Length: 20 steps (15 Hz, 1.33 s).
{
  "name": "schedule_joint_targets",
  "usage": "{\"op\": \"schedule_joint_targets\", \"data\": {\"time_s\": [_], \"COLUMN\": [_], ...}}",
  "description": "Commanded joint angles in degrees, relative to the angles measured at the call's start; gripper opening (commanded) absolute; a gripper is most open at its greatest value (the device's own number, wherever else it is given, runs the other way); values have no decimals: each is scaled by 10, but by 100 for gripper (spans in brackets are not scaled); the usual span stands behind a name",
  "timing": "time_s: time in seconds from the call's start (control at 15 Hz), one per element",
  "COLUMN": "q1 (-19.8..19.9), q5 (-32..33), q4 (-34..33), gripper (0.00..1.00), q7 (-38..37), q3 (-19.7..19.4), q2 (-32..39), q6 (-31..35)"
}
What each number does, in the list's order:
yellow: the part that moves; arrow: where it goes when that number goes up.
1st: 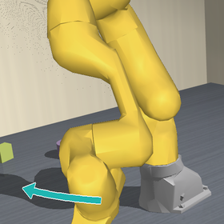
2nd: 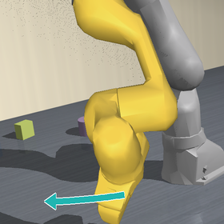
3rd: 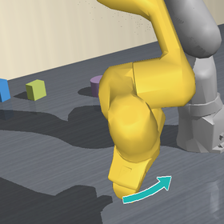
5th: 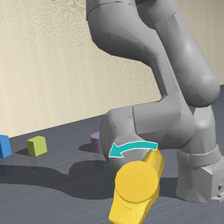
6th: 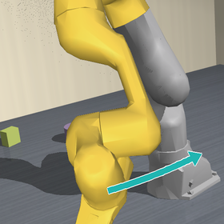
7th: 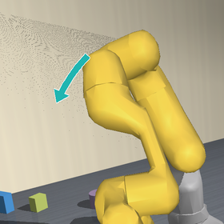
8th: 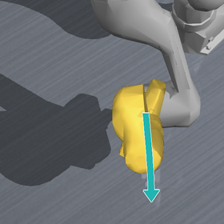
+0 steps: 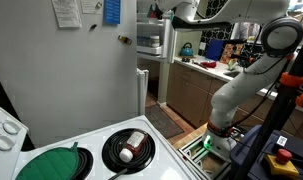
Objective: Pick up the blue packet from the bottom shelf of the refrigerator door and put it on the second shelf from the bottom on the refrigerator door
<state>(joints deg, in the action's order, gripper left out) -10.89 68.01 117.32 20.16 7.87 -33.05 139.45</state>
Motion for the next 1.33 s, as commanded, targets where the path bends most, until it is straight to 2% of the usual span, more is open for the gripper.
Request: {"op": "schedule_joint_targets", "data": {"time_s": [0.0,0.27,0.53,0.6,1.27], "q1": [3,14,33,24,30], "q5": [6,24,69,42,57], "q4": [-29,-64,-102,-77,-90], "gripper": [0,0,0,0,0], "q7": [-7,-23,-28,-18,-26], "q3": [-5,-2,-10,-4,-3], "q2": [14,45,81,60,75], "q6": [23,51,111,84,96]}}
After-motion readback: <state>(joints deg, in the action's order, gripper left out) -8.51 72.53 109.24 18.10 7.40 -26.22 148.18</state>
